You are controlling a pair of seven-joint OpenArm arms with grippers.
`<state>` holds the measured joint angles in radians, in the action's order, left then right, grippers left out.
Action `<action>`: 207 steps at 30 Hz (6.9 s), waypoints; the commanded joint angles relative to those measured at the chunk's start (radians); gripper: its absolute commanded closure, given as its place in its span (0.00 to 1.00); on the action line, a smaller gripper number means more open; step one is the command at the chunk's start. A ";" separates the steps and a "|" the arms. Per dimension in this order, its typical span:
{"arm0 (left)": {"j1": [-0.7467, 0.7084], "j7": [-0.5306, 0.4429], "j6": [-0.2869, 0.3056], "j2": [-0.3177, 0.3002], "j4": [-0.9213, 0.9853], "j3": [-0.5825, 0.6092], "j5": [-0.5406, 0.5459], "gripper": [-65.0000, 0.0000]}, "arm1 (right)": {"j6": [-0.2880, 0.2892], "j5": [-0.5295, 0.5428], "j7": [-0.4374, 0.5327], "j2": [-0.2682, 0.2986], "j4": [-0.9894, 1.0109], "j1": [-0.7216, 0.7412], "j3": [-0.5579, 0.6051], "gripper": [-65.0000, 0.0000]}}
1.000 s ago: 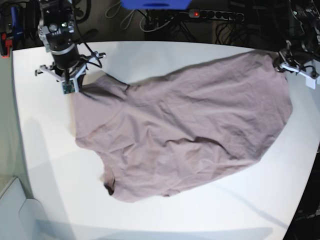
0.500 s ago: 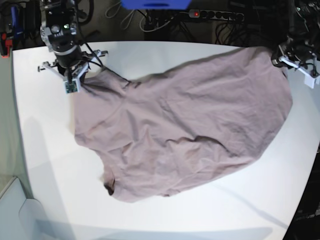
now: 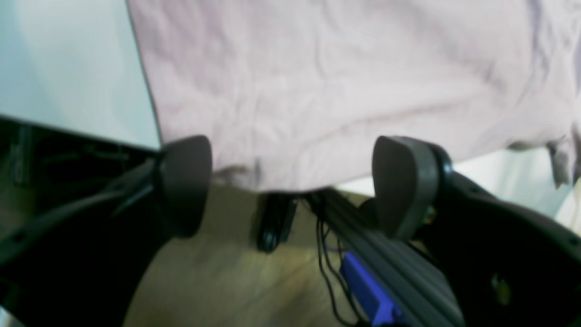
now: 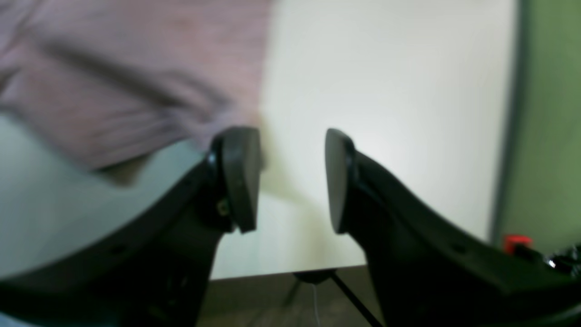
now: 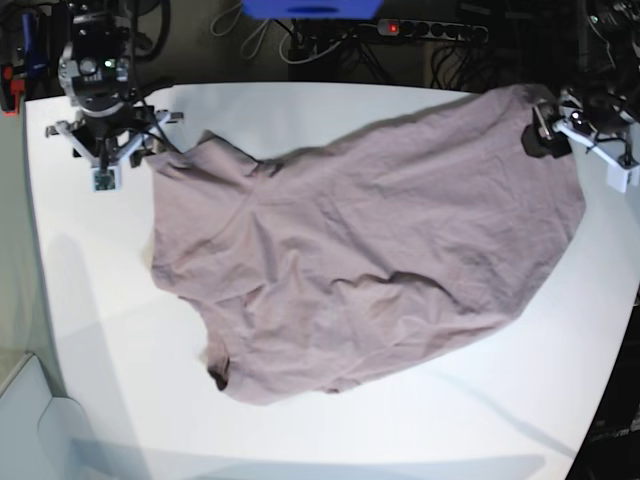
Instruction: Layout the t-shirt on the table in an organized manner, then fold the t-shirt properly
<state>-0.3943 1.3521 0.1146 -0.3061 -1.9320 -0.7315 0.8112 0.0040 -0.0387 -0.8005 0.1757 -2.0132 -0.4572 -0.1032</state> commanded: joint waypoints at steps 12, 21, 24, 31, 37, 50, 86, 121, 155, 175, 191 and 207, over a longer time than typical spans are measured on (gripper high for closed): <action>0.257 -0.107 0.000 0.098 0.277 0.119 -0.137 0.17 | 0.144 0.001 0.019 -0.021 -0.016 0.065 -0.074 0.61; 0.229 -0.299 0.000 0.087 0.405 0.238 -0.168 0.20 | 0.278 0.001 -0.096 -0.051 -0.016 0.242 -0.010 0.62; 0.226 -0.297 0.000 0.071 0.428 0.241 -0.166 0.41 | 0.304 0.000 -0.130 -0.054 -0.014 0.301 0.015 0.62; 0.189 -0.302 0.000 0.063 0.432 0.237 -0.168 1.00 | 0.304 0.000 -0.141 -0.054 0.107 0.449 0.116 0.70; 0.160 -0.310 0.000 0.063 0.434 0.237 -0.168 1.00 | 0.304 0.003 -0.135 -0.066 0.366 0.608 0.138 1.00; 0.125 -0.310 0.000 0.063 0.432 0.237 -0.168 1.00 | 0.307 0.000 -0.058 -0.044 0.647 0.538 0.139 1.00; 0.099 -0.296 0.000 0.029 0.240 0.309 -0.080 1.00 | 0.308 0.001 -0.069 -0.051 0.207 0.321 0.159 1.00; -0.056 -0.135 0.000 -0.121 -0.085 0.316 -0.014 0.44 | 0.308 0.001 -0.023 0.017 0.340 0.235 0.158 1.00; 0.776 -0.584 -0.005 -0.020 0.972 0.369 -0.217 0.43 | 0.308 0.001 -0.032 0.021 0.343 0.237 0.158 1.00; 0.786 -0.658 -0.002 0.077 1.012 0.373 -0.367 0.88 | 0.308 0.001 -0.030 0.023 0.343 0.240 0.156 1.00; 0.983 -0.771 -0.010 -0.031 1.011 0.372 -0.370 1.00 | 0.308 0.001 -0.030 0.026 0.343 0.242 0.158 1.00; 1.101 -0.877 -0.006 -0.021 1.195 0.372 -0.577 0.99 | 0.308 0.000 -0.032 0.021 0.340 0.242 0.158 1.00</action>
<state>0.6720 0.4904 0.1074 -0.3141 -0.7181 -0.3588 0.2283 0.3031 -0.0216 -0.7815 0.1932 -1.6756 -0.2111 0.0555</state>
